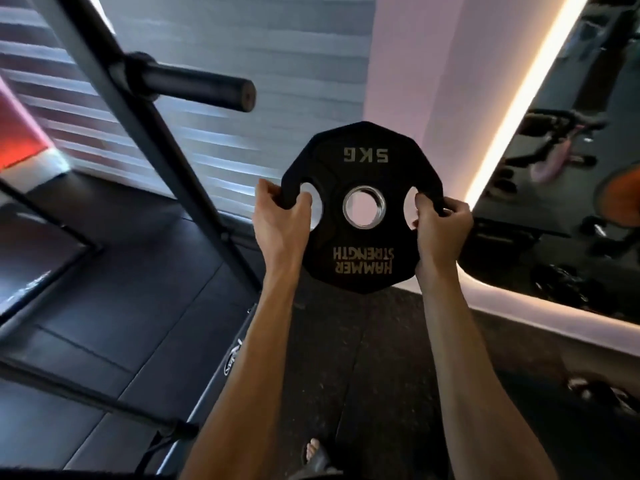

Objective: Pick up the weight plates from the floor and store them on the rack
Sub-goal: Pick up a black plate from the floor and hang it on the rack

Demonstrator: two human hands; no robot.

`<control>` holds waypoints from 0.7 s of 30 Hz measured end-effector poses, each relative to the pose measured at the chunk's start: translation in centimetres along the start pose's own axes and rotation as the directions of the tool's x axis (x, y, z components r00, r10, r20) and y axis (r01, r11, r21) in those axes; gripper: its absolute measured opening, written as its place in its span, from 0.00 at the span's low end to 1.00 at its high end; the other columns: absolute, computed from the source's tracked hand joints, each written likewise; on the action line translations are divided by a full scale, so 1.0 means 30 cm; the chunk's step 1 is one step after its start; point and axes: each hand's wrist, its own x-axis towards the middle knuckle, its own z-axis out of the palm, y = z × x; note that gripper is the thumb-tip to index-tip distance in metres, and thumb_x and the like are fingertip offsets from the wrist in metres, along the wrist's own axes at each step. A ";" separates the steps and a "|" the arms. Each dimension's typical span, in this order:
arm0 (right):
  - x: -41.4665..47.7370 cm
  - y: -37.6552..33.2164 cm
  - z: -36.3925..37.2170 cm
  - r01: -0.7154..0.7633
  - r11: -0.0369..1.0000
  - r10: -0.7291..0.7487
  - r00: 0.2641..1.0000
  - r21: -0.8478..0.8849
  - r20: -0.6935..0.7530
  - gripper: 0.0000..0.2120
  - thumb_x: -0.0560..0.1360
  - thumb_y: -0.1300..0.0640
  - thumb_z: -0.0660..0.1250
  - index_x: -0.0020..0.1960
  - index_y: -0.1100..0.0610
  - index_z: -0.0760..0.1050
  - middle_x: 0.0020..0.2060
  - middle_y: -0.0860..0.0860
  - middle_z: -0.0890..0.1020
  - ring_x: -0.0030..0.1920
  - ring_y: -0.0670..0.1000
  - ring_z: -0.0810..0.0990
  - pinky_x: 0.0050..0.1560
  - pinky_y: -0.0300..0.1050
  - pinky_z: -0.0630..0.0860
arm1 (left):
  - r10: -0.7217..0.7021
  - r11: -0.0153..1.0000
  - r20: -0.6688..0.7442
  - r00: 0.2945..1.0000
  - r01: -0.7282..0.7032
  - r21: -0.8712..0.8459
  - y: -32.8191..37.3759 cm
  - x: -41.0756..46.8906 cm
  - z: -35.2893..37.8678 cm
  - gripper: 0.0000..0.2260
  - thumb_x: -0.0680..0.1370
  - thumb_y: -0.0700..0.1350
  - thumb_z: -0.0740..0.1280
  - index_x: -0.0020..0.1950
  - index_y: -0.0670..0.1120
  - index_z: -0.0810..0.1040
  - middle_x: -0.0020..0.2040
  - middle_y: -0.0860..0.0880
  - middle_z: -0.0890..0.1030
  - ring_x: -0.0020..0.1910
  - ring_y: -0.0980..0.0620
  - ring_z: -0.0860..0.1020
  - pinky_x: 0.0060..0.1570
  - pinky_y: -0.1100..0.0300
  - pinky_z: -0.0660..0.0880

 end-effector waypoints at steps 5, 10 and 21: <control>0.110 -0.097 0.200 0.047 0.996 -0.061 0.980 0.081 0.189 0.23 0.69 0.45 0.72 0.60 0.53 0.73 0.52 0.53 0.83 0.52 0.56 0.83 0.53 0.54 0.83 | 0.103 0.994 -0.246 0.964 -0.110 -0.016 0.123 0.120 -0.027 0.09 0.70 0.44 0.68 0.41 0.47 0.67 0.31 0.53 0.73 0.28 0.58 0.69 0.34 0.54 0.74; 0.180 -0.182 0.394 0.029 0.982 -0.096 0.929 0.188 0.357 0.19 0.71 0.47 0.72 0.58 0.53 0.72 0.52 0.55 0.82 0.52 0.58 0.83 0.52 0.53 0.83 | 0.159 0.986 -0.449 0.879 -0.163 0.029 0.198 0.241 -0.054 0.11 0.67 0.45 0.68 0.41 0.44 0.67 0.30 0.48 0.75 0.29 0.49 0.74 0.34 0.47 0.75; 0.307 -0.217 0.724 -0.057 0.959 -0.152 0.724 0.277 0.673 0.27 0.69 0.37 0.65 0.57 0.55 0.70 0.52 0.59 0.81 0.48 0.57 0.82 0.50 0.52 0.82 | 0.290 0.957 -0.729 0.620 -0.189 0.219 0.243 0.388 0.000 0.09 0.67 0.44 0.67 0.42 0.46 0.68 0.34 0.52 0.75 0.36 0.49 0.75 0.41 0.44 0.78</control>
